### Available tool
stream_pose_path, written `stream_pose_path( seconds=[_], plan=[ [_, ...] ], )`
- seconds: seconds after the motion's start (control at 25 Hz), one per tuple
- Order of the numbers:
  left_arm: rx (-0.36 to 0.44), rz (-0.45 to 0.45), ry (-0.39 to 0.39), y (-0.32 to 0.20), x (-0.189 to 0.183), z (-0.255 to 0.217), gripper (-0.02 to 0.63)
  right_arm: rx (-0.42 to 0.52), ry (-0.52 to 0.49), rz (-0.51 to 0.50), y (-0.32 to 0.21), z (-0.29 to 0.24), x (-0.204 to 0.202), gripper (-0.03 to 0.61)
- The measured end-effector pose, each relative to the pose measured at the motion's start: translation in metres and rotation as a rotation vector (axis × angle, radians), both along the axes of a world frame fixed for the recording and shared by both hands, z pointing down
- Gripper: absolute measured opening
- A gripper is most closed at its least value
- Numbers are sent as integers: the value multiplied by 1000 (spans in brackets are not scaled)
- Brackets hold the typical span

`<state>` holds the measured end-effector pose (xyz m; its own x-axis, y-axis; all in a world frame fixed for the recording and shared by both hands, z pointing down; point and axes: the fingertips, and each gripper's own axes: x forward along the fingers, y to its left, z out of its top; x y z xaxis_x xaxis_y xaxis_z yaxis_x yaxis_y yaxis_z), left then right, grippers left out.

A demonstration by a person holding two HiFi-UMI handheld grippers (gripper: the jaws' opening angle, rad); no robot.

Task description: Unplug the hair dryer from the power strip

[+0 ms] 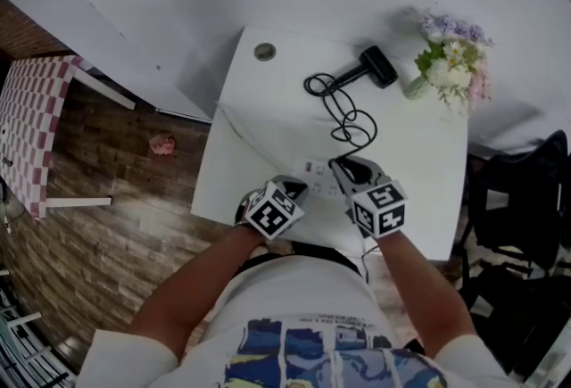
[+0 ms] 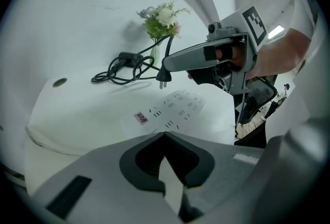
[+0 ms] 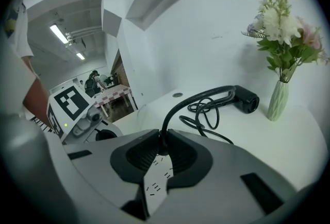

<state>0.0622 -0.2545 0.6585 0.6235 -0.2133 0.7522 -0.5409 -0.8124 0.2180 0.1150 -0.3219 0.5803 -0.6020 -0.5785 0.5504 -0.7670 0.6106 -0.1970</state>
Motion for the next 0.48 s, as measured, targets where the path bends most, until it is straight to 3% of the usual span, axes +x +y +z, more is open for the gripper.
stream_pose_path(
  seconds=[0.48],
  plan=[
    [-73, -73, 89, 1, -5, -5, 2, -12, -51, 58, 15, -31, 21, 54]
  ],
)
